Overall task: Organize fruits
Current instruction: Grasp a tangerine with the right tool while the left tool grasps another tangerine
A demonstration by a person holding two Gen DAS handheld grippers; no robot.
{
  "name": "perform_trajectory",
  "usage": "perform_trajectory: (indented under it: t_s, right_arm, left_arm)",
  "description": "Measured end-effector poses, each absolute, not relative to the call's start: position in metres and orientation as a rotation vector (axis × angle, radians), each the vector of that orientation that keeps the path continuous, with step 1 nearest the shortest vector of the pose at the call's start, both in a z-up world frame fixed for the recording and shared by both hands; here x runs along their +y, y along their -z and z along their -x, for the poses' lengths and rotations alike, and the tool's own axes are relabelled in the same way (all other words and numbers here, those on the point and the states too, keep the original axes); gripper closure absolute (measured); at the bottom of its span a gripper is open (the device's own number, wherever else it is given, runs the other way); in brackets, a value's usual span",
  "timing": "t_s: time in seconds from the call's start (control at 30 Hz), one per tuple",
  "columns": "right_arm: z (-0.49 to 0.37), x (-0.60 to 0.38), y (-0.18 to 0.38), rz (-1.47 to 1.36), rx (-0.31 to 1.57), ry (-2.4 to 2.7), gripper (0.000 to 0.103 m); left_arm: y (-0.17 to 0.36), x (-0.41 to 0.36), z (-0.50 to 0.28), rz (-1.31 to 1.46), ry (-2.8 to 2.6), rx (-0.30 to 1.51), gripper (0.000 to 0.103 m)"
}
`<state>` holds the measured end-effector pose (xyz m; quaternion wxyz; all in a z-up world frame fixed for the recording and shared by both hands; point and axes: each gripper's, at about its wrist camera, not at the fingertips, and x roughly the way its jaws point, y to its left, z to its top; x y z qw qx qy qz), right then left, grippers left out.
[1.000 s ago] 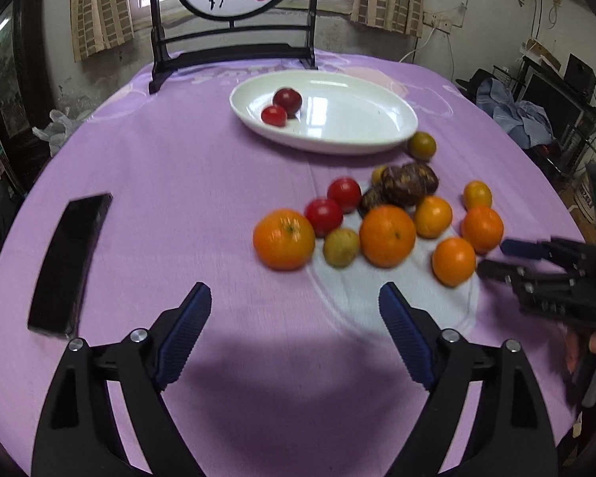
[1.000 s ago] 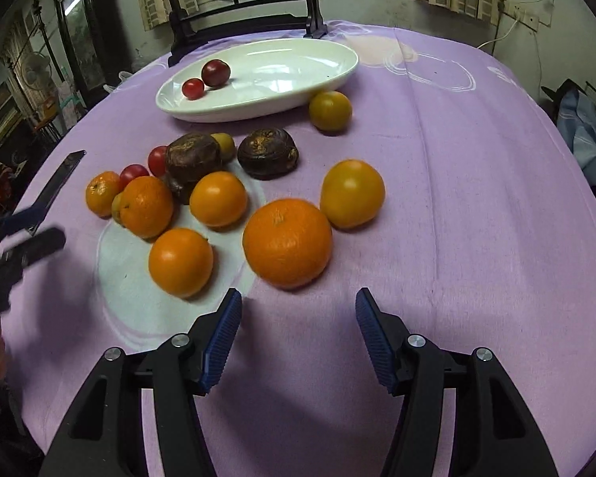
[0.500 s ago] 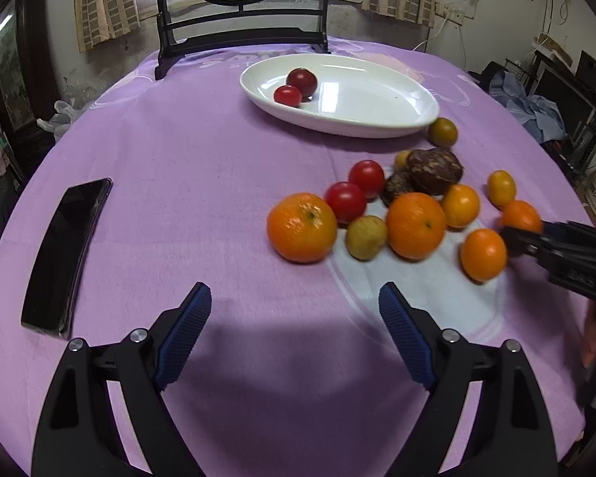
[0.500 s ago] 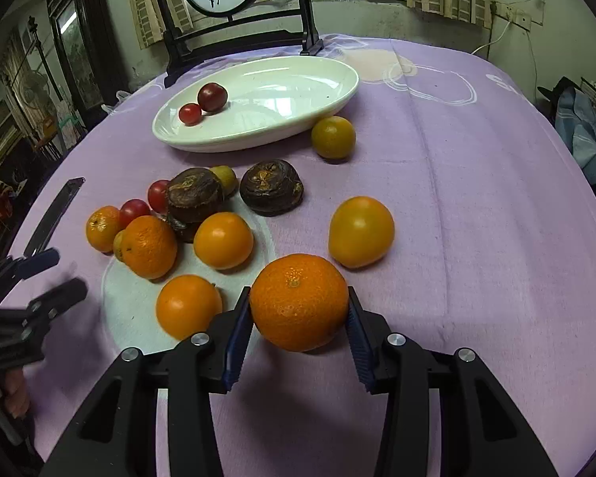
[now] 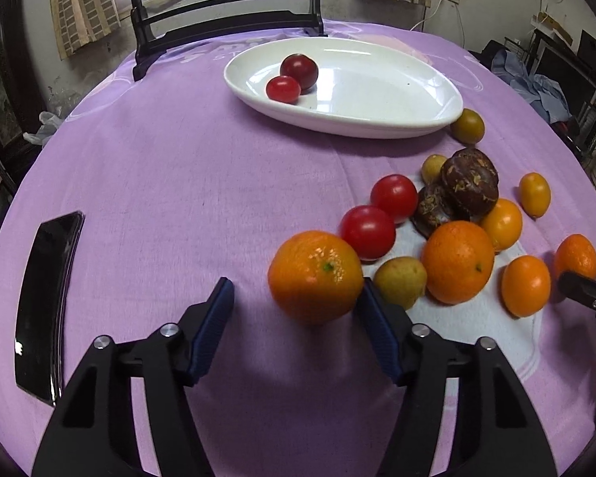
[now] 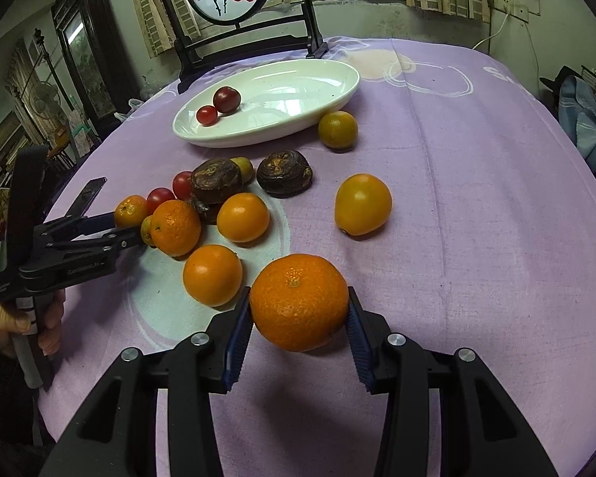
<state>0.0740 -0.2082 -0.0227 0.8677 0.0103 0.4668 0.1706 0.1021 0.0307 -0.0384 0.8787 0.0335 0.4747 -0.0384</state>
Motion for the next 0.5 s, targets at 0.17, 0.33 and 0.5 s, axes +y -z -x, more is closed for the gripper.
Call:
perform_trajectory:
  t_s: [0.17,0.33,0.5]
  right_arm:
    - [-0.071,-0.207,0.019,-0.018,0.968,-0.364,0.058]
    - [-0.068,-0.206,0.009,-0.017,0.947,-0.374,0.058]
    - [-0.069,-0.200,-0.012,0.005,0.892,-0.399,0.058]
  left_arm:
    - [0.036,0.030,-0.099,-0.050,0.091,0.993,0.061]
    - [0.023,0.040,-0.087,0.026,0.127,1.001,0.061]
    - [-0.011,0.038,-0.077,0.023,0.159,0.928,0.061]
